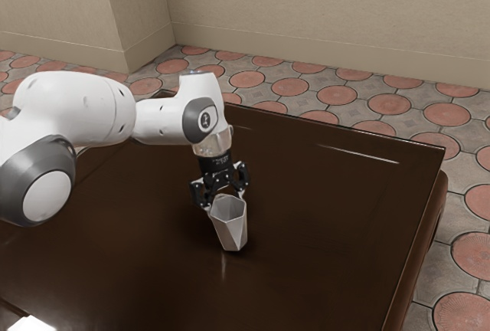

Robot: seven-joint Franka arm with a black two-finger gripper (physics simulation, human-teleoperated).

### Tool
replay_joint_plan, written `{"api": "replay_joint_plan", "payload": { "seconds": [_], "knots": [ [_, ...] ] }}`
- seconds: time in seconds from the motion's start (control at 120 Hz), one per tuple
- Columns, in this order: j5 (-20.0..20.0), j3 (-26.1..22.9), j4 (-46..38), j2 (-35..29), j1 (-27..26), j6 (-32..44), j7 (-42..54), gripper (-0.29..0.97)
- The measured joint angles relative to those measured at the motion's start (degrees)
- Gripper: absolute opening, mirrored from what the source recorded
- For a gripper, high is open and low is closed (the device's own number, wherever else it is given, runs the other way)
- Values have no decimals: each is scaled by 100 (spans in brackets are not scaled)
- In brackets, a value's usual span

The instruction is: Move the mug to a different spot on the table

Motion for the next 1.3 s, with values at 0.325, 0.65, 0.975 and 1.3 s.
{"api": "replay_joint_plan", "payload": {
  "seconds": [0.325, 0.65, 0.975, 1.3],
  "knots": [
    [81, 0, 3, -11, 1, -21, -69, 21],
    [137, -1, 3, -29, 57, -194, -79, 6],
    [63, 43, 83, -456, 446, -719, -67, -3],
    [-581, 25, 759, -405, 1478, -1803, 378, -8]
  ]
}}
